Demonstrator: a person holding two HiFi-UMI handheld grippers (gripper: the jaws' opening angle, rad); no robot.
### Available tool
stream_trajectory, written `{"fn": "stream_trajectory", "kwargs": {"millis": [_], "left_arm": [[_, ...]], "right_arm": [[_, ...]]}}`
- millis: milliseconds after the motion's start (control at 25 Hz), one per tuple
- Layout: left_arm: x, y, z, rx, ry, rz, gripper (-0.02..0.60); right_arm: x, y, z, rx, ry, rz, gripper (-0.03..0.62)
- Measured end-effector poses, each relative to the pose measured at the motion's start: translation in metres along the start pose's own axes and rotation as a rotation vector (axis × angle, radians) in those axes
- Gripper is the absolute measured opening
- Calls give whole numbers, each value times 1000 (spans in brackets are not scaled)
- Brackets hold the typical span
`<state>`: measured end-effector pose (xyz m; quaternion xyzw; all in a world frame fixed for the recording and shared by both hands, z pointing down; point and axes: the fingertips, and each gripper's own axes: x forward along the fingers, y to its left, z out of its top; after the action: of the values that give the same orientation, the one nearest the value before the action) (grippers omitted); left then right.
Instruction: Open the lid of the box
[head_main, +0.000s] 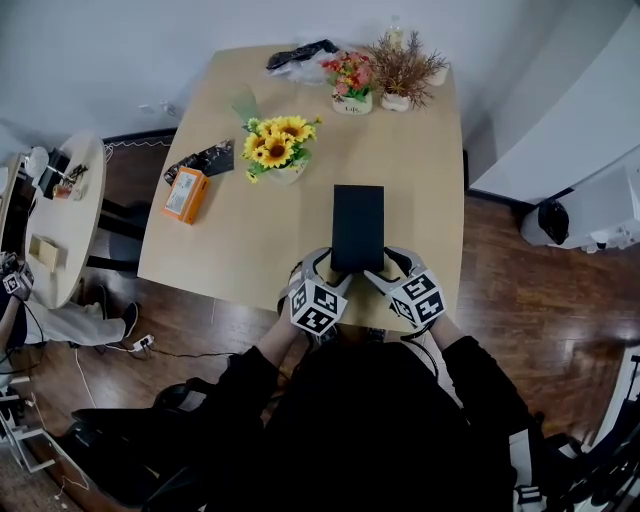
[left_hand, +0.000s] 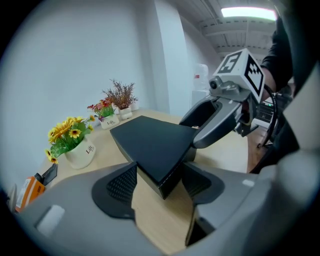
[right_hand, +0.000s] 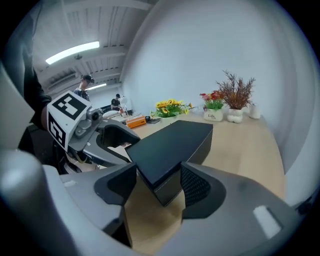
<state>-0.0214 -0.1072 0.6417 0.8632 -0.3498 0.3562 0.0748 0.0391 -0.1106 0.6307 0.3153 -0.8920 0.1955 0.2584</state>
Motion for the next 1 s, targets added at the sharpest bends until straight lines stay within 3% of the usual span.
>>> {"fn": "stream_trajectory", "kwargs": {"millis": [120, 200, 320, 440, 560, 640, 720, 800, 880, 1000], "left_arm": [[1, 1, 1, -7, -1, 0, 265], [0, 0, 0, 5, 10, 3, 267], [-7, 0, 7, 121, 38, 64, 256], [-11, -7, 20, 271, 17, 125, 239], [-9, -11, 20, 315, 9, 127, 222], [-10, -10, 19, 274, 5, 110, 222], [-12, -5, 13, 151, 0, 79, 223], [-12, 2, 0, 23, 20, 52, 224], [-11, 5, -10, -48, 36, 22, 224], [-11, 4, -7, -79, 15, -15, 201]], "right_arm": [[-3, 1, 7, 145, -27, 63, 293], [-4, 3, 8, 161, -13, 74, 304], [-6, 3, 12, 203, -5, 72, 305], [-13, -12, 29, 342, -71, 49, 192], [-15, -21, 35, 296, -70, 14, 190], [-16, -18, 30, 144, -43, -9, 227], [-14, -8, 17, 13, -5, -12, 298], [-9, 0, -1, -22, 36, -3, 331], [-7, 0, -11, -19, 45, -17, 325], [-9, 1, -11, -68, 26, -29, 213]]}}
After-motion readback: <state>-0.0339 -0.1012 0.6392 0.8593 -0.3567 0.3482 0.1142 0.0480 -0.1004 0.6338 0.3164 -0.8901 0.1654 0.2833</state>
